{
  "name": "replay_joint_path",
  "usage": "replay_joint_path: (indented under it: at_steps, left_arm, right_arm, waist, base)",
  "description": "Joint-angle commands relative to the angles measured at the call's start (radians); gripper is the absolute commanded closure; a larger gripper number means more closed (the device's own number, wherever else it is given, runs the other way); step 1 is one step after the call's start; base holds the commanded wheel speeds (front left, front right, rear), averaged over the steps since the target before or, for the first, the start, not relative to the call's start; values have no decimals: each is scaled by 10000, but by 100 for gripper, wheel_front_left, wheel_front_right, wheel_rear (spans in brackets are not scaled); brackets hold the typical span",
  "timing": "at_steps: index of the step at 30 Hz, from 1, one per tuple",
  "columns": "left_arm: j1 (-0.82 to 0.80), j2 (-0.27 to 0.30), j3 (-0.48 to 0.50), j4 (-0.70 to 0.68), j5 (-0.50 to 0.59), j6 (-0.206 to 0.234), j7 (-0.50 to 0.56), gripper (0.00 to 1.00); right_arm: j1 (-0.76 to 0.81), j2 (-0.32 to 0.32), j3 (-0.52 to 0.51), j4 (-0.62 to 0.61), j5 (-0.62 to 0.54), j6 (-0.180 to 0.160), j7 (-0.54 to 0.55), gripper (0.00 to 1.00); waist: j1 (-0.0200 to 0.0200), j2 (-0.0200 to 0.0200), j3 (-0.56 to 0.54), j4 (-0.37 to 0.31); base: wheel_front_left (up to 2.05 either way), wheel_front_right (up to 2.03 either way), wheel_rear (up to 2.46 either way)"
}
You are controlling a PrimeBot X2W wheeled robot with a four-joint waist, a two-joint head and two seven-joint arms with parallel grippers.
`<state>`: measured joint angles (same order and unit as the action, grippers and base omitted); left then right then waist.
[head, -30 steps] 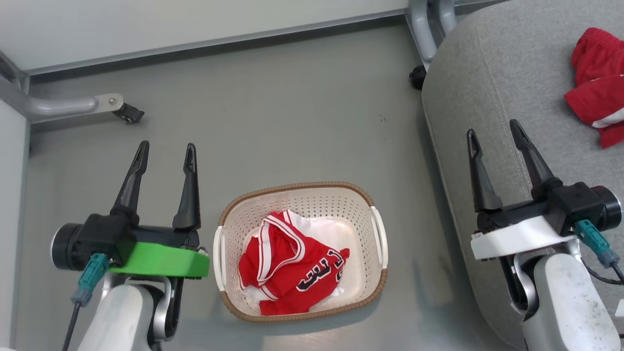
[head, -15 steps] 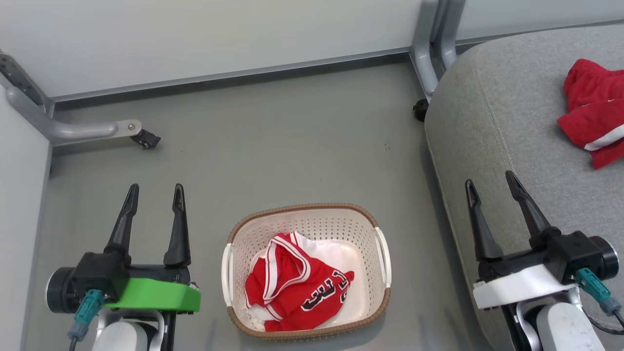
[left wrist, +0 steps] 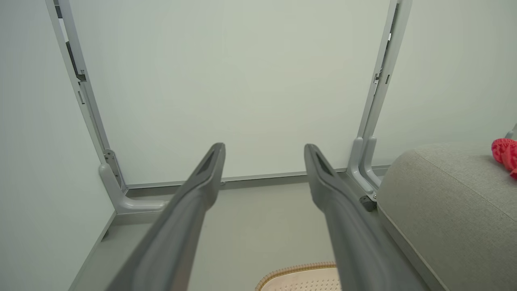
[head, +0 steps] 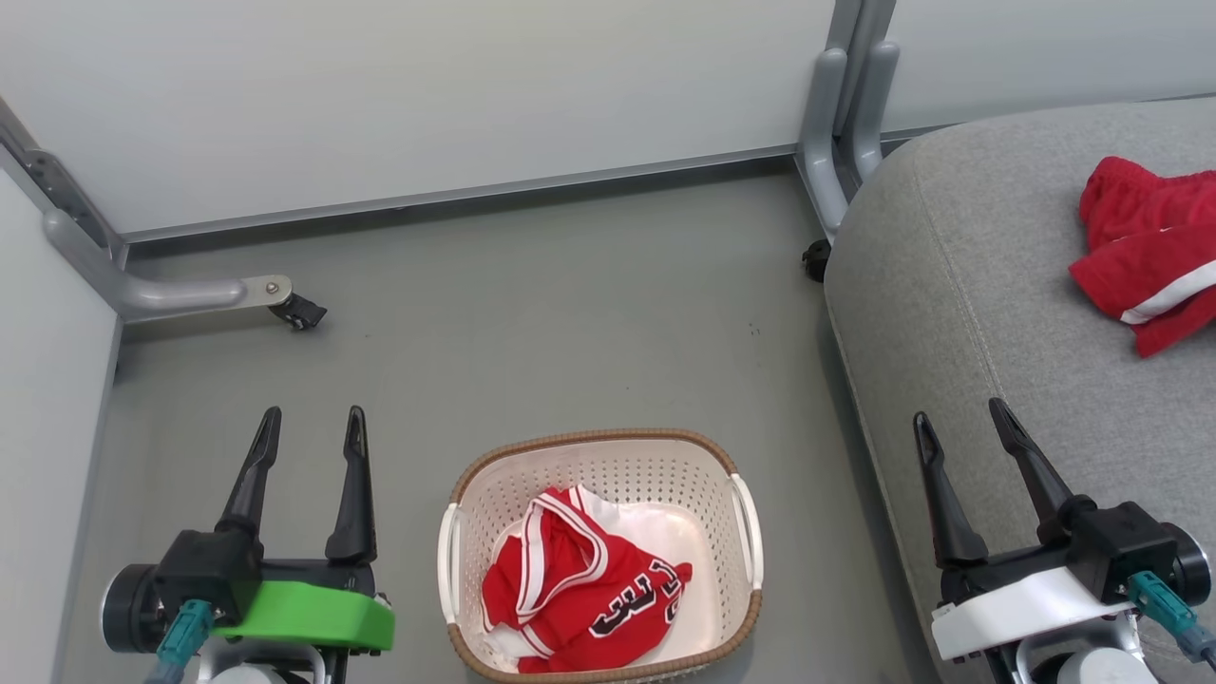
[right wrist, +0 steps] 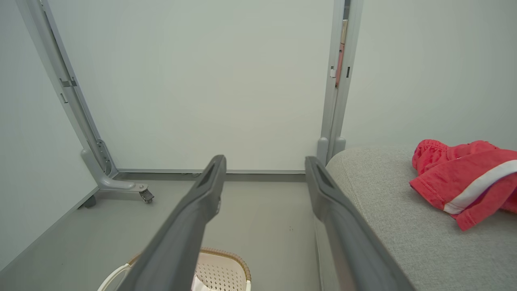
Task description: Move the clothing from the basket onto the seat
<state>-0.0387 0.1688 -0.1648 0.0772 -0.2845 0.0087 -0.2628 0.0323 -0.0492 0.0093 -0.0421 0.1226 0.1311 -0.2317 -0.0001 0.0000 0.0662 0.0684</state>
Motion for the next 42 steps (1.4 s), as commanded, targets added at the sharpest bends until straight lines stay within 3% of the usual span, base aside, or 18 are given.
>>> replay_joint_path:
  at_steps: [1, 32, 42]
  left_arm:
    - [176, -31, 8, 46, 127, -61, -30, 0]
    - [48, -256, 175, 265, 312, -357, -31, 0]
    - [-1172, -159, -260, 1143, 411, -846, -1, 0]
  right_arm:
    - [152, -25, -18, -53, 45, -7, 43, 0]
    - [237, -24, 18, 26, 159, -7, 103, 0]
    - [-399, -26, 242, -116, 44, -7, 32, 0]
  waist:
    - [1, 0, -54, 20]
    - [1, 0, -97, 171]
    - [1, 0, 575, -467]
  base:
    - [0, 0, 0]
    - [0, 0, 0]
    - [0, 0, 0]
